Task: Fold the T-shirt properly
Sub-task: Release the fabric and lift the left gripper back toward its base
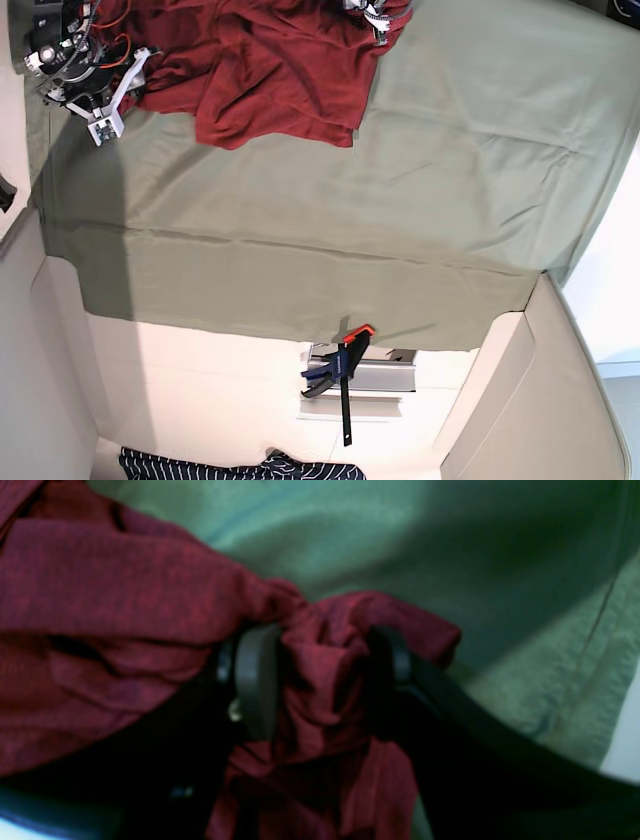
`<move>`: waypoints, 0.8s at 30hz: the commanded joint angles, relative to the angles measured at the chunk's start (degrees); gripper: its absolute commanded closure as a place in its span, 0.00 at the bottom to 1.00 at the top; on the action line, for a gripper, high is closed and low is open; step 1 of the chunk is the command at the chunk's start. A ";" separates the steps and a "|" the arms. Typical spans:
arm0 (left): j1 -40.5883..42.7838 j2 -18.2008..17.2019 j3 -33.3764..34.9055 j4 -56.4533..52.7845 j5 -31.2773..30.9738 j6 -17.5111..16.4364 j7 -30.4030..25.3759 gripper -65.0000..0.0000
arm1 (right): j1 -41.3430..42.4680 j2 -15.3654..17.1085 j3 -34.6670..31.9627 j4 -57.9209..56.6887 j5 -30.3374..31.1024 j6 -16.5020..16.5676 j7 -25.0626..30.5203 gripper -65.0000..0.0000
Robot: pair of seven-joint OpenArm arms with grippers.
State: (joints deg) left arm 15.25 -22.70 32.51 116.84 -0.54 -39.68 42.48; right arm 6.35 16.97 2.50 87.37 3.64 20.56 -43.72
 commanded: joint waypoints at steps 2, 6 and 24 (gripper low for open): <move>-0.33 -0.02 -0.17 3.02 -1.75 0.42 -1.09 0.90 | 0.76 0.31 0.11 0.57 0.42 0.17 0.28 0.56; -0.81 0.15 -0.17 6.47 -5.51 0.44 -1.14 1.00 | 0.76 0.31 0.11 0.57 0.44 0.17 0.28 0.56; -1.60 11.28 -0.17 6.38 -12.13 0.44 -1.05 1.00 | 0.76 0.31 0.11 0.57 0.42 0.17 0.22 0.56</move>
State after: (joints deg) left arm 13.96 -11.60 32.40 122.28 -11.64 -39.29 42.83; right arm 6.35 16.97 2.50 87.37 3.68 20.56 -43.72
